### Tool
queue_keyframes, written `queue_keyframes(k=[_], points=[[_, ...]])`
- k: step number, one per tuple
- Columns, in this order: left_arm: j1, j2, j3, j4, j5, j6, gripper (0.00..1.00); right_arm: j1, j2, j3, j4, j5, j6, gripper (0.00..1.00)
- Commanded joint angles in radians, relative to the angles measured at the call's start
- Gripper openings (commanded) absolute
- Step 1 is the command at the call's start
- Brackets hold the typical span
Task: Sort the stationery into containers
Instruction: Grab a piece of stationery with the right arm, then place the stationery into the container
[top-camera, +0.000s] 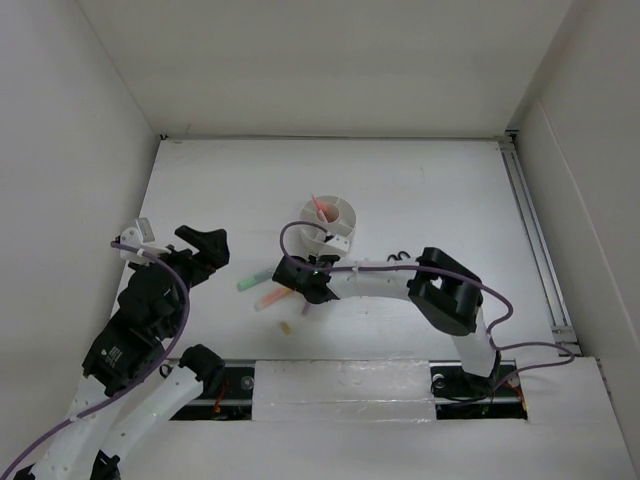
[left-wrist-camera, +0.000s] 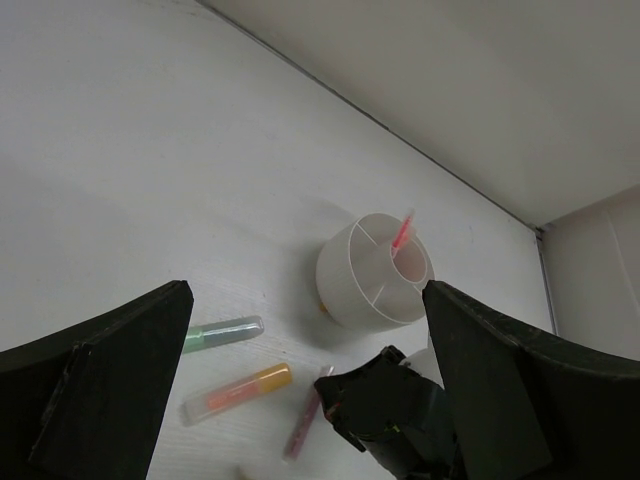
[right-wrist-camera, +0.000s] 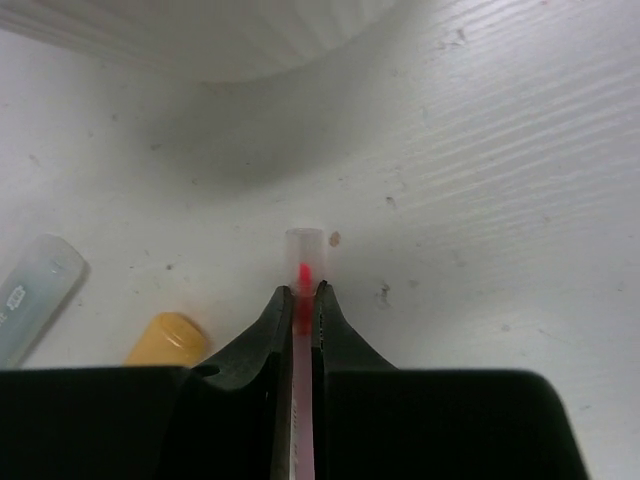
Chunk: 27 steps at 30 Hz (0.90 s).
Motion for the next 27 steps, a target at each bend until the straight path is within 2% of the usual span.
queue_keyframes(k=[1,5,10,11,15,16,17,19,20,21,23,24,27], points=[[0.002,-0.020,0.006,0.036,0.001,0.013,0.99,-0.007,-0.043,-0.084,-0.068,-0.038,-0.014,0.00],[0.002,-0.020,0.006,0.036,0.001,0.013,0.99,0.017,-0.213,-0.162,0.041,0.008,-0.144,0.00],[0.002,0.000,0.006,0.036,0.001,0.013,0.99,0.040,-0.508,-0.293,0.402,-0.076,-0.558,0.00],[0.002,0.000,0.006,0.036,0.001,0.013,0.99,0.049,-0.595,-0.343,0.460,-0.087,-0.692,0.00],[0.002,0.009,0.006,0.045,0.010,0.024,0.99,0.050,-0.739,-0.453,0.742,-0.031,-0.998,0.00],[0.002,0.009,0.006,0.045,0.019,0.024,0.99,0.033,-0.784,-0.474,0.805,-0.014,-1.175,0.00],[0.002,0.009,0.006,0.054,0.020,0.024,0.99,0.014,-0.801,-0.494,0.950,-0.059,-1.260,0.00],[0.002,0.000,-0.005,0.063,0.030,0.033,0.99,-0.087,-0.826,-0.537,1.087,-0.180,-1.415,0.00],[0.002,0.000,-0.005,0.073,0.030,0.033,0.99,-0.131,-0.826,-0.537,1.126,-0.246,-1.428,0.00],[0.002,-0.011,-0.005,0.073,0.039,0.042,0.99,-0.216,-0.817,-0.537,1.206,-0.382,-1.447,0.00],[0.002,-0.023,-0.016,0.082,0.052,0.057,0.99,-0.288,-0.781,-0.570,1.325,-0.540,-1.525,0.00],[0.002,-0.035,-0.016,0.094,0.070,0.058,0.99,-0.320,-0.765,-0.580,1.447,-0.699,-1.542,0.00],[0.002,-0.044,-0.025,0.122,0.093,0.082,0.99,-0.461,-0.673,-0.558,1.613,-0.953,-1.483,0.00]])
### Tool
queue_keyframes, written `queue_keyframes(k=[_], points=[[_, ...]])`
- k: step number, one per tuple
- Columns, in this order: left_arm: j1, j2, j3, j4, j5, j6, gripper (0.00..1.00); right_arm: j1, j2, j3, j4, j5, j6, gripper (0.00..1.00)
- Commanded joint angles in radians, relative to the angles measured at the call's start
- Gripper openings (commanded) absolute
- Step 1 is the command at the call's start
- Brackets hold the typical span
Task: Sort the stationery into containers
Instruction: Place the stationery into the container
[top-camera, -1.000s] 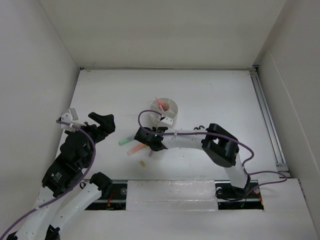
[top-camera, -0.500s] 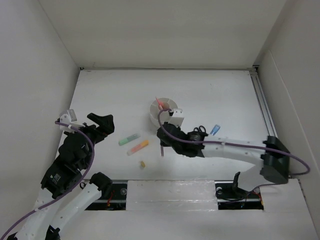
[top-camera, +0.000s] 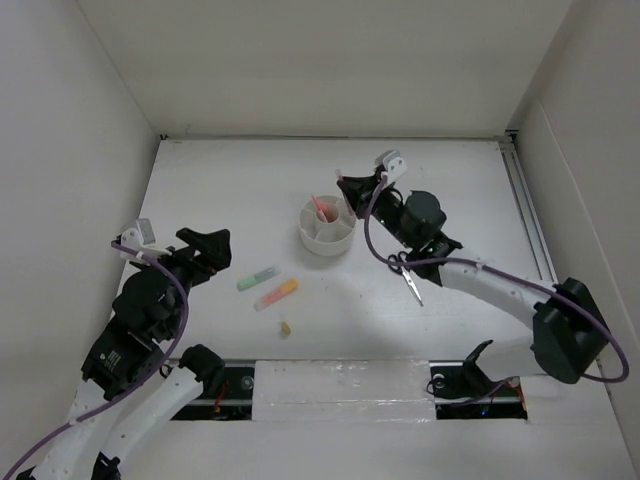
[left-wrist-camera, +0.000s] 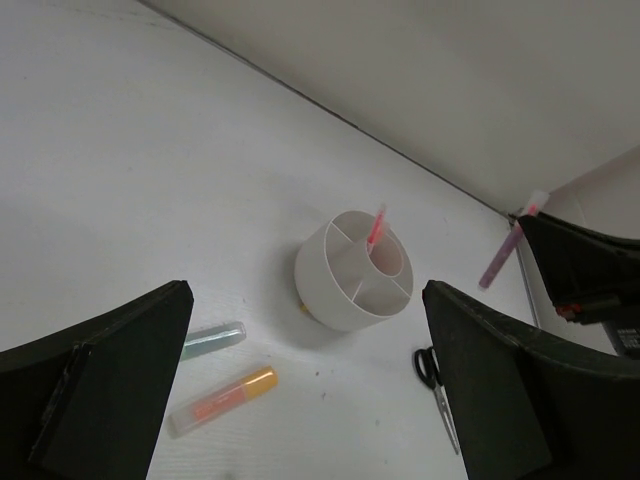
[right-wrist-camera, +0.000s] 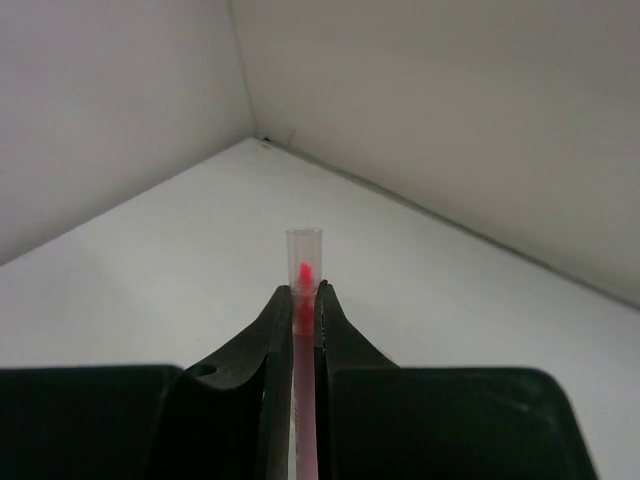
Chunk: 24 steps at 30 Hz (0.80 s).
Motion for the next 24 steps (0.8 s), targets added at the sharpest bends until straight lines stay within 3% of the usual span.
queue_keyframes(k=[1,7,10,18,24], points=[[0.002,-0.017,-0.010,0.073,0.037,0.051,0.99,-0.125,0.079,0.037,0.339,-0.515,-0.057,0.00],[0.002,-0.006,-0.010,0.073,0.037,0.051,0.99,-0.163,0.277,0.304,0.236,-0.765,-0.046,0.00],[0.002,0.003,-0.010,0.082,0.047,0.060,0.99,-0.174,0.355,0.316,0.261,-0.814,-0.017,0.00],[0.002,0.013,-0.010,0.091,0.065,0.079,0.99,-0.206,0.471,0.261,0.521,-0.948,0.123,0.00],[0.002,0.013,-0.019,0.100,0.096,0.088,0.99,-0.226,0.520,0.261,0.557,-0.995,0.143,0.00]])
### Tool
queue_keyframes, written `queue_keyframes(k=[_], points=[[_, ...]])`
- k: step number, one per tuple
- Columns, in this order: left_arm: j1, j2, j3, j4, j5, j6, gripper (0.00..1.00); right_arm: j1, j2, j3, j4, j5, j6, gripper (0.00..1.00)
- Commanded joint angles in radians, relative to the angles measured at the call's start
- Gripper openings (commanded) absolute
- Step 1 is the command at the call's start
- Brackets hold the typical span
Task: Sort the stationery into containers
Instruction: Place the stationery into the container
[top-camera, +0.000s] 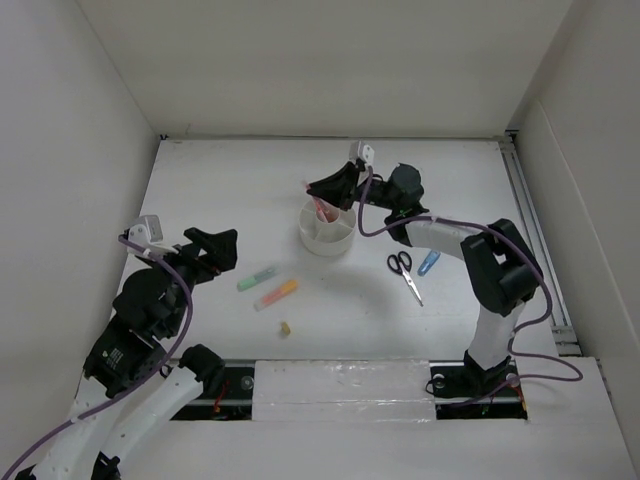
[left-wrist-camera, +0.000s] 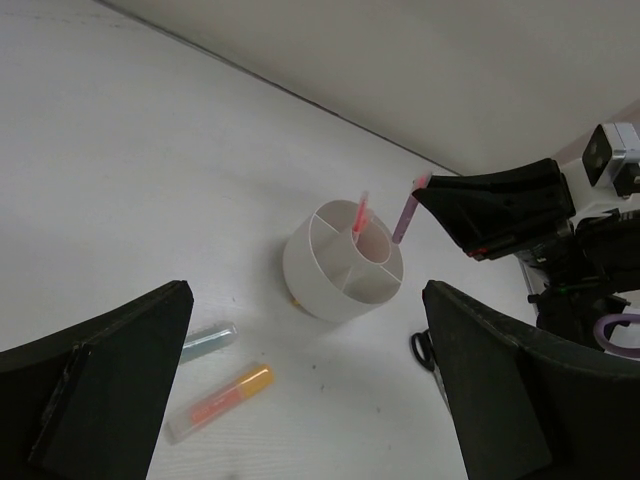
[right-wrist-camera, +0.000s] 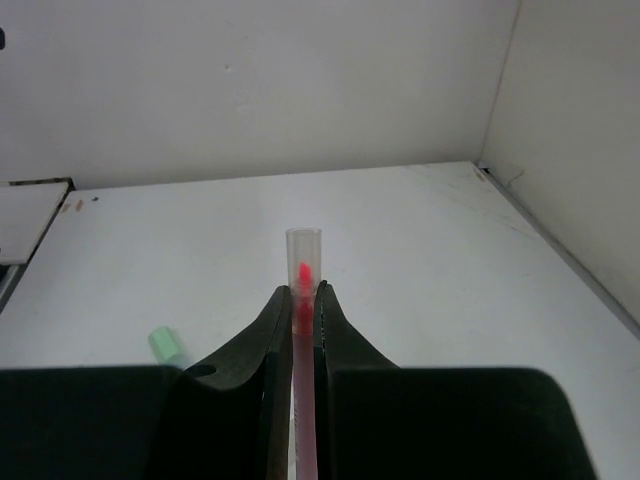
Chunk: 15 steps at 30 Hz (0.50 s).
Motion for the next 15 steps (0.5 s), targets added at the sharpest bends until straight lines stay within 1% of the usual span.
queue_keyframes(k=[1,5,7,15], points=[[0.002,0.010,-0.012,0.052,0.022,0.021,0.99,-0.009,0.007,0.010,0.136,-0.077,0.027,0.00],[0.002,0.001,-0.012,0.061,0.031,0.030,0.99,-0.028,0.060,0.039,0.136,-0.124,0.050,0.00],[0.002,0.001,-0.012,0.061,0.031,0.030,0.99,-0.028,0.085,0.039,0.153,-0.124,0.068,0.00],[0.002,0.001,-0.021,0.070,0.062,0.039,0.99,-0.075,0.142,0.048,0.271,-0.166,0.153,0.00]])
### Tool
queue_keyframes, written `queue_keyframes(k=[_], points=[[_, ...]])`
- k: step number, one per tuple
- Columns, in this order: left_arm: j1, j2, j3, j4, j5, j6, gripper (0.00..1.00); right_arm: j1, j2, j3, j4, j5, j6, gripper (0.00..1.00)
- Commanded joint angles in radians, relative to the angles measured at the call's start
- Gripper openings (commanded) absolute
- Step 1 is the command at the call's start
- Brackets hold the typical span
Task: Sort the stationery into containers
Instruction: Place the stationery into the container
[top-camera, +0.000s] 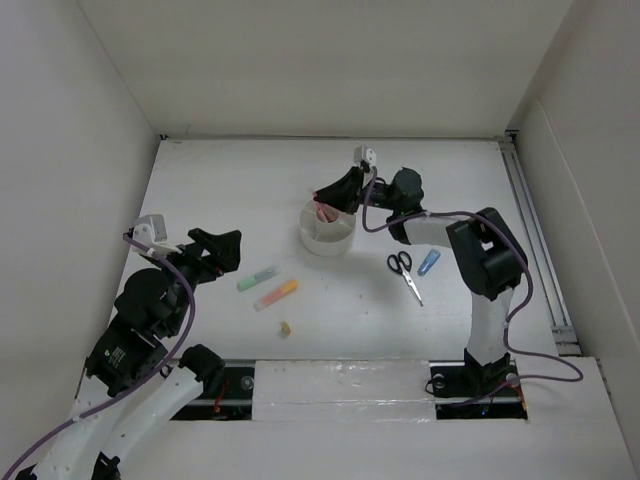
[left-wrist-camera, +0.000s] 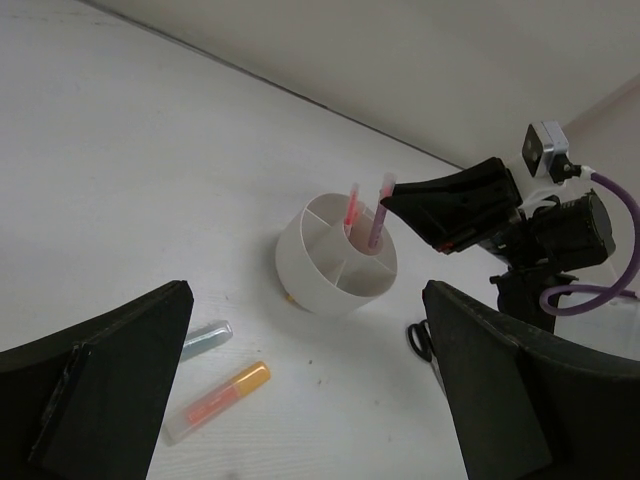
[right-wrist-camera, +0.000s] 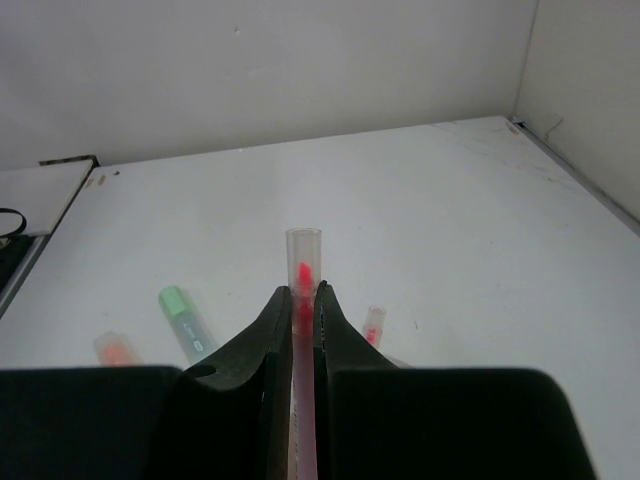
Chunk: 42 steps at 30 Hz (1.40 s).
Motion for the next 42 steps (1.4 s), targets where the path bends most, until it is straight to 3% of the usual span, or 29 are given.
queue_keyframes(k=[1,21,33,37,42], points=[[0.002,0.000,-0.008,0.048,0.025,0.023,0.99,-0.015,0.008,0.051,0.133,-0.049,0.044,0.00],[0.002,0.009,-0.008,0.048,0.025,0.023,0.99,-0.035,0.085,0.028,0.277,-0.047,0.149,0.04],[0.002,0.009,-0.008,0.057,0.034,0.032,0.99,-0.044,0.005,-0.031,0.277,-0.024,0.160,0.24],[0.002,0.009,-0.008,0.057,0.034,0.032,0.99,-0.044,-0.045,-0.057,0.277,-0.015,0.160,0.61],[0.002,0.009,-0.008,0.057,0.043,0.032,0.99,-0.054,-0.087,-0.057,0.242,-0.004,0.160,0.62]])
